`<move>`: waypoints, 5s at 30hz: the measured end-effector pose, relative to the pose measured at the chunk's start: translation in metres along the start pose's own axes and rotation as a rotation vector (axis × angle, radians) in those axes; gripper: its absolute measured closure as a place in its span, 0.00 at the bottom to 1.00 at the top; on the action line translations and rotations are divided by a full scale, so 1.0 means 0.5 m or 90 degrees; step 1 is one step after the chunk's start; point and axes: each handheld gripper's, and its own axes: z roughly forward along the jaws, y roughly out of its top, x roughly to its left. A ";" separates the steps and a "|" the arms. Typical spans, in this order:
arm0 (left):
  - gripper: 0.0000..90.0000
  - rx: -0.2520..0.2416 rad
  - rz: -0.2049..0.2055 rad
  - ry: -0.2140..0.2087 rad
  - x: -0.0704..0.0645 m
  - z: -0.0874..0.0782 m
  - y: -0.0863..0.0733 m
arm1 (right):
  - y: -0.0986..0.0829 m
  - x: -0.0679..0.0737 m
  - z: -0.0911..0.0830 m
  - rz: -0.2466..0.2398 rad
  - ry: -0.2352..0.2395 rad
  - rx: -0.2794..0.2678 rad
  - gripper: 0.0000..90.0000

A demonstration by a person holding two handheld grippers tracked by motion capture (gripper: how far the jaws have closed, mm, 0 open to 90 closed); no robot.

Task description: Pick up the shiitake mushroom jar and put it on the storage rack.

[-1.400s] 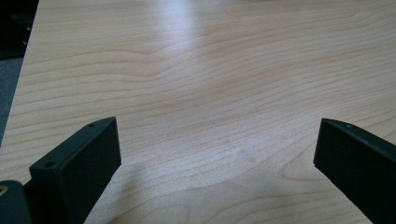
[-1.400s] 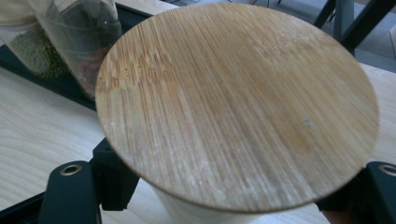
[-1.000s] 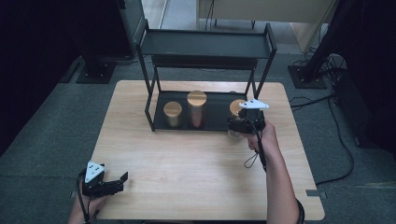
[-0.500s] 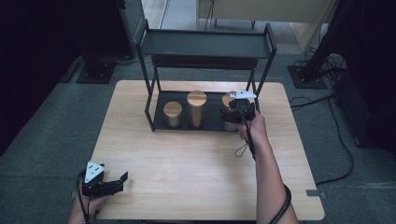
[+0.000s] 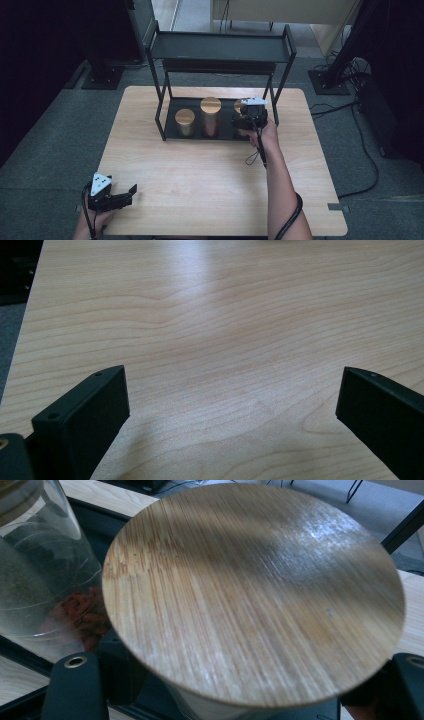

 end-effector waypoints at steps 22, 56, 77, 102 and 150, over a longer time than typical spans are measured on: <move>0.01 0.001 -0.001 0.007 -0.001 0.001 0.000 | -0.074 0.001 -0.028 0.009 0.052 -0.013 0.00; 0.01 0.007 -0.007 0.011 0.001 0.002 0.001 | -0.262 -0.022 -0.061 -0.024 0.036 0.004 0.00; 0.01 0.009 -0.003 0.016 0.000 0.002 0.001 | -0.317 -0.052 -0.087 -0.024 0.030 0.023 0.00; 0.01 0.012 0.001 0.016 -0.002 0.003 0.001 | -0.350 -0.098 -0.126 0.001 0.010 0.022 0.00; 0.01 0.015 0.007 0.011 -0.003 0.004 0.002 | -0.442 -0.204 -0.233 0.057 -0.055 0.035 0.00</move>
